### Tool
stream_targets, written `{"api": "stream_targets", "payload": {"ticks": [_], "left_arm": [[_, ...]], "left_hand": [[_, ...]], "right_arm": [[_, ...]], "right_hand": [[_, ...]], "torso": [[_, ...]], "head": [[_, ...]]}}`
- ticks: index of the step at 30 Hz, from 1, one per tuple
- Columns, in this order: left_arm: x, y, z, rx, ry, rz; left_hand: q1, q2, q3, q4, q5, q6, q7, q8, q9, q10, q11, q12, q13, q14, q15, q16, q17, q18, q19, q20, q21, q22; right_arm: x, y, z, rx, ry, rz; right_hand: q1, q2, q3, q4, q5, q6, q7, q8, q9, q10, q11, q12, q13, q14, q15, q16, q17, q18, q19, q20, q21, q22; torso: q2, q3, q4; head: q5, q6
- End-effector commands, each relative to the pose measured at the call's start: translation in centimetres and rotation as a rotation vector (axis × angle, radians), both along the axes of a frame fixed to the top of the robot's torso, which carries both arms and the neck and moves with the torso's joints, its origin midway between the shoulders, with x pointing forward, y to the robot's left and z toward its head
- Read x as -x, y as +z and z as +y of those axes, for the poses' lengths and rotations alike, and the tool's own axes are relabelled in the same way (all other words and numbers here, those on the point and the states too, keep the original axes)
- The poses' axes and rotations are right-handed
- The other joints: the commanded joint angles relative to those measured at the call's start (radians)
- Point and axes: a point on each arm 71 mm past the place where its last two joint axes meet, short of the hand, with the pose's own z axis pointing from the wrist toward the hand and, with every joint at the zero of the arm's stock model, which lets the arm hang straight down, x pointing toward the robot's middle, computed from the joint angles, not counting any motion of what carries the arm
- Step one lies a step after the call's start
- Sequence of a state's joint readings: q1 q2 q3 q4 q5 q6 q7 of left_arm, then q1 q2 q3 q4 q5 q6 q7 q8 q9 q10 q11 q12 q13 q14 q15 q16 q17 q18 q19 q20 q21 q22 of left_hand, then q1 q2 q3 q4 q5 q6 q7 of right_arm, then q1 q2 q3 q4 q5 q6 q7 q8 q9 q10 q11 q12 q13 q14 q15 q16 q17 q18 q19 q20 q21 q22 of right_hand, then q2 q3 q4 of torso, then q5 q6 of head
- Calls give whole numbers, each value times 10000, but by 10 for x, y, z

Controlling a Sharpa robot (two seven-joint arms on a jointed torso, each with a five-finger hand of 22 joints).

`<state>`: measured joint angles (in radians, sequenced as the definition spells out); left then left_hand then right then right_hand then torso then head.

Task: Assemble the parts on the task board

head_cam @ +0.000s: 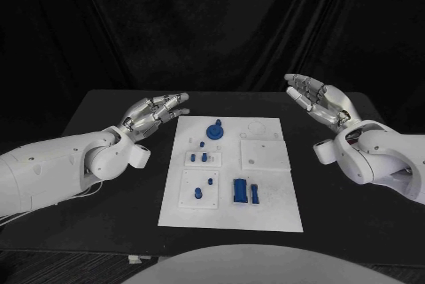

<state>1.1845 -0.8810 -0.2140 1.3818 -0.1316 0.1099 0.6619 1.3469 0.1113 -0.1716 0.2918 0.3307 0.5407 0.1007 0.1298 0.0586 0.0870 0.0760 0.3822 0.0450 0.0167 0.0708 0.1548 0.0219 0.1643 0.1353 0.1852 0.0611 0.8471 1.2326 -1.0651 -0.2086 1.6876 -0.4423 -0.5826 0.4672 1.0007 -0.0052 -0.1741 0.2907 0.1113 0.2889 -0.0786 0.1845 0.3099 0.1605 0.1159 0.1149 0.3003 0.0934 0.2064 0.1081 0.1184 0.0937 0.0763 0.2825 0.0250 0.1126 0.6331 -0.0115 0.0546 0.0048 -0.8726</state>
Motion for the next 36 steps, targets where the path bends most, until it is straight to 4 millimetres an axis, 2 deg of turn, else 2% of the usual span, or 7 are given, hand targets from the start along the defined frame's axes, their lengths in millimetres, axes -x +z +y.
{"api": "stream_targets", "payload": {"ticks": [1, 8, 9, 11, 12, 16, 36], "left_arm": [[4, 23, 6, 506, 1043, -3631], [6, 25, 6, 65, 1156, -4377], [-2, 0, 6, -1221, 923, -893], [-2, 1, 5, -1220, 966, -891], [-2, 1, 5, -1219, 1011, -889], [-3, 1, 0, -1209, 1338, -864], [5, 8, -52, -1154, 5514, 488]], "left_hand": [[-40, 70, -290, 4, -101, -860, -376, -447, -108, -537, -469, -648, -73, -197, -471, -985, -126, 169, -339, -207, -13, -418], [84, 190, -575, 4, 4, -1547, -829, -897, -187, -770, -982, -1168, -133, -178, -677, -1410, -189, 165, -429, -382, -11, -909], [-3966, -260, 161, -873, -1007, -2695, -1007, -1298, -586, -870, -760, -1955, -450, -167, -708, -1548, -219, -447, -1353, -793, -611, -3161], [-4333, -232, 176, -941, -1066, -2802, -1007, -1298, -586, -870, -760, -2026, -450, -167, -708, -1548, -219, -448, -1353, -880, -611, -3419], [-4670, -257, 239, -1005, -1149, -2892, -1007, -1298, -586, -870, -760, -2097, -450, -167, -708, -1548, -219, -447, -1353, -930, -611, -3604], [-5938, -381, 457, -1280, -1460, -3255, -1007, -1298, -586, -870, -760, -2343, -450, -167, -708, -1548, -219, -571, -1353, -1072, -611, -4301], [-10170, -1113, 1716, -2205, -2496, -4436, -1007, -1298, -586, -870, -760, -3822, -450, -167, -708, -1548, -219, -1643, -1353, -1852, -611, -6646]], "right_arm": [[7, -1, 8, -242, 1272, -1599], [12, -16, 15, 179, 1957, -1786], [7, -19, 9, 8, 1054, -1000], [7, -19, 10, -40, 1010, -978], [6, -19, 11, -88, 966, -955], [2, -19, 17, -444, 643, -779], [-26, -31, 79, -3908, -2351, 1936]], "right_hand": [[6, -385, 406, 52, -119, -363, -419, -116, -435, -686, -413, -163, -705, -676, -227, -283, -486, -163, -624, 79, -149, -621], [29, -161, 567, 56, -208, -829, -599, -575, -1567, -1259, -908, -391, -1834, -883, -533, -778, -975, 9, -699, 36, -206, -882], [-2998, 52, 883, -856, -1113, -1420, -187, -941, -1997, -1605, -1159, -1149, -2165, -934, -982, -1081, -1184, -937, -763, -844, -250, -1126], [-4943, 52, 1741, -1467, -1113, -1862, 786, -1845, -2322, -1605, -1159, -1149, -3003, -934, -1300, -1081, -1184, -937, -763, -1425, -250, -1126], [-5819, 52, 1741, -1708, -1113, -2039, 786, -1845, -3099, -1605, -1159, -1149, -3003, -934, -2064, -1081, -1184, -937, -763, -1655, -250, -1126], [-7922, 52, 1741, -2907, -1113, -2889, 786, -1845, -3099, -1605, -1159, -1149, -3003, -934, -2064, -1081, -1184, -937, -763, -2825, -250, -1126], [-10007, 52, 1741, -2907, -1113, -2889, 786, -1845, -3099, -1605, -1159, -1149, -3003, -934, -2064, -1081, -1184, -937, -763, -2825, -250, -1126]], "torso": [[-42, 38, -22], [-37, 12, -4], [-31, 34, -8], [-40, 34, -14], [-50, 35, -20], [-119, 42, -63], [-856, 112, -525]], "head": [[-27, 0], [-173, 0], [-130, 1], [-129, 31], [-129, 61], [-122, 281], [-51, 2624]]}}
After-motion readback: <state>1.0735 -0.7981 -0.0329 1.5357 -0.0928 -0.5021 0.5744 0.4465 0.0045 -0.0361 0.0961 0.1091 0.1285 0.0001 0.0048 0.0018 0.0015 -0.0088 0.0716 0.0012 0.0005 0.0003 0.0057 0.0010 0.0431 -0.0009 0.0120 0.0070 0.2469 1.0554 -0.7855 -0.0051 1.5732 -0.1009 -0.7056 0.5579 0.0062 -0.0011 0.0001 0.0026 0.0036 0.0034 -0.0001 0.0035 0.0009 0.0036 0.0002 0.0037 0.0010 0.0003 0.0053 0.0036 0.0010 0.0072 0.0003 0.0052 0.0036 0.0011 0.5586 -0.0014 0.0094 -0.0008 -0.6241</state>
